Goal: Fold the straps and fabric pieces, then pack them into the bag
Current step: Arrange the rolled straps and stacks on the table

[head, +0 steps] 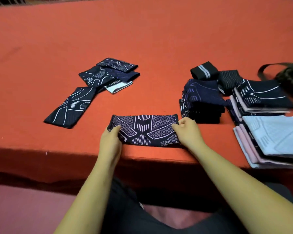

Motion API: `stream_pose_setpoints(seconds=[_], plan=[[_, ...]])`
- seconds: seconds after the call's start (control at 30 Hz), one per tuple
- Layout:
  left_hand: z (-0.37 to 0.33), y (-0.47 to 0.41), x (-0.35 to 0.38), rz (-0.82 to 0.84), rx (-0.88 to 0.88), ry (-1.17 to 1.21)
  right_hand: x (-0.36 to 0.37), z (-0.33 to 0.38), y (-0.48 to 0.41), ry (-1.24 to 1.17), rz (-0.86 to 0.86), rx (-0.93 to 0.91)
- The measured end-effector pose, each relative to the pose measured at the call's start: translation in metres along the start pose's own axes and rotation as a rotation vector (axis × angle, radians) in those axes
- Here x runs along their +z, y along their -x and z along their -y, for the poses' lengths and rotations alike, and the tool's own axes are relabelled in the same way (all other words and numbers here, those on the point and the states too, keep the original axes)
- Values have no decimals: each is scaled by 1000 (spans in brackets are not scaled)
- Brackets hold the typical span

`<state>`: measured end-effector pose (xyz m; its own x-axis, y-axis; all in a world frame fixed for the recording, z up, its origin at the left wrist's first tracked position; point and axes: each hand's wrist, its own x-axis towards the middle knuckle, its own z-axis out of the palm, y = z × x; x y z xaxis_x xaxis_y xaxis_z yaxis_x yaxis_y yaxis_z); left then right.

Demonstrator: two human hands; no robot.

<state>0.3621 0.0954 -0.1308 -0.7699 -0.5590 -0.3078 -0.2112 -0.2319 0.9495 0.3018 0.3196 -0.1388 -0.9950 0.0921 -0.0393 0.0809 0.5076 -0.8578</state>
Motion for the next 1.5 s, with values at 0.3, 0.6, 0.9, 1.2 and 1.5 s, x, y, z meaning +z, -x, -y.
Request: stream_pose_setpoints(seconds=[0.3,0.6,0.9,1.2,1.5], plan=[[-5,28,17,264,386,-113,1,-9,14,-147,-7,-82],[2,25,50,714,829,-732,-6,-4,11,-231,23,-42],[28,4,29,631,795,-919,1,-9,10,-156,67,-107],[30,7,33,629,798,-918,-2,-5,9,-151,109,-57],[26,3,38,655,724,-979,-7,-3,10,-72,12,21]])
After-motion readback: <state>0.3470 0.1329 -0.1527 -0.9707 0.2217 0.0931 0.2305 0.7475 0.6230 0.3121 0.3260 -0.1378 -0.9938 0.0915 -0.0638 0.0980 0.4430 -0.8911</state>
